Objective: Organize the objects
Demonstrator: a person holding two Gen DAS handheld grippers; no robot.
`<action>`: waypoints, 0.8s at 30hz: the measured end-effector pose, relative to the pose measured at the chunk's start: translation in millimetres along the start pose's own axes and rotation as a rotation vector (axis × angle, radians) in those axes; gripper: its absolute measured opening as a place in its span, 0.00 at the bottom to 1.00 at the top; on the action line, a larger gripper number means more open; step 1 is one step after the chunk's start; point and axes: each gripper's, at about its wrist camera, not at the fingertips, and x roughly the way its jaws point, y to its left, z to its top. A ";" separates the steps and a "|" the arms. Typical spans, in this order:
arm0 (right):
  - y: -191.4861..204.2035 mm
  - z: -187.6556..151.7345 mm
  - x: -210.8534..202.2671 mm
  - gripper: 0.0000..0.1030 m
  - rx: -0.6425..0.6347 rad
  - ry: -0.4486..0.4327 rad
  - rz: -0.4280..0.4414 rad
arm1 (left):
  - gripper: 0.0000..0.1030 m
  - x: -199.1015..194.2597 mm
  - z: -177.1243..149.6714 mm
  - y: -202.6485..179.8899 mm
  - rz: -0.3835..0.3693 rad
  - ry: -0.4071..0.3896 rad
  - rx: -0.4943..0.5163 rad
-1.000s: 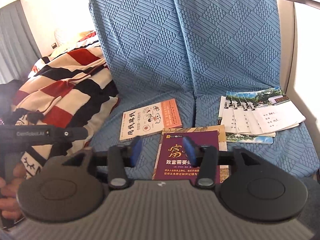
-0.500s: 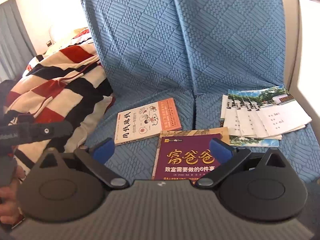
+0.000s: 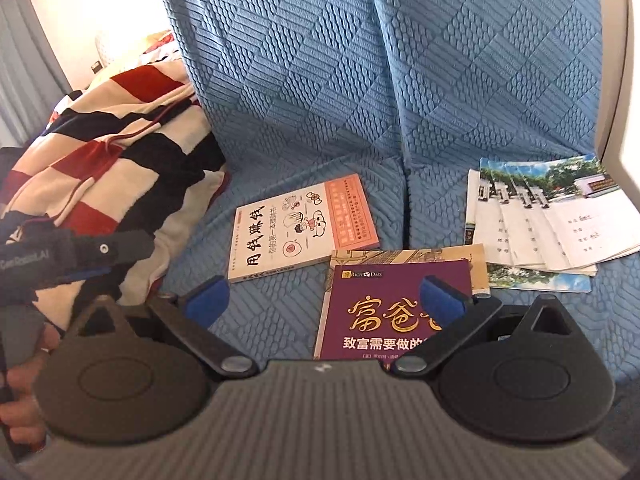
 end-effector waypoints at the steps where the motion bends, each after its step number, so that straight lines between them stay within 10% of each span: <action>1: -0.9 1.3 5.3 1.00 0.004 0.006 0.000 | 0.99 5.2 0.5 2.8 0.003 0.003 -0.002; 24: -32.5 29.6 139.8 0.80 -0.004 0.114 -0.032 | 0.99 154.7 23.0 65.6 0.106 0.069 -0.042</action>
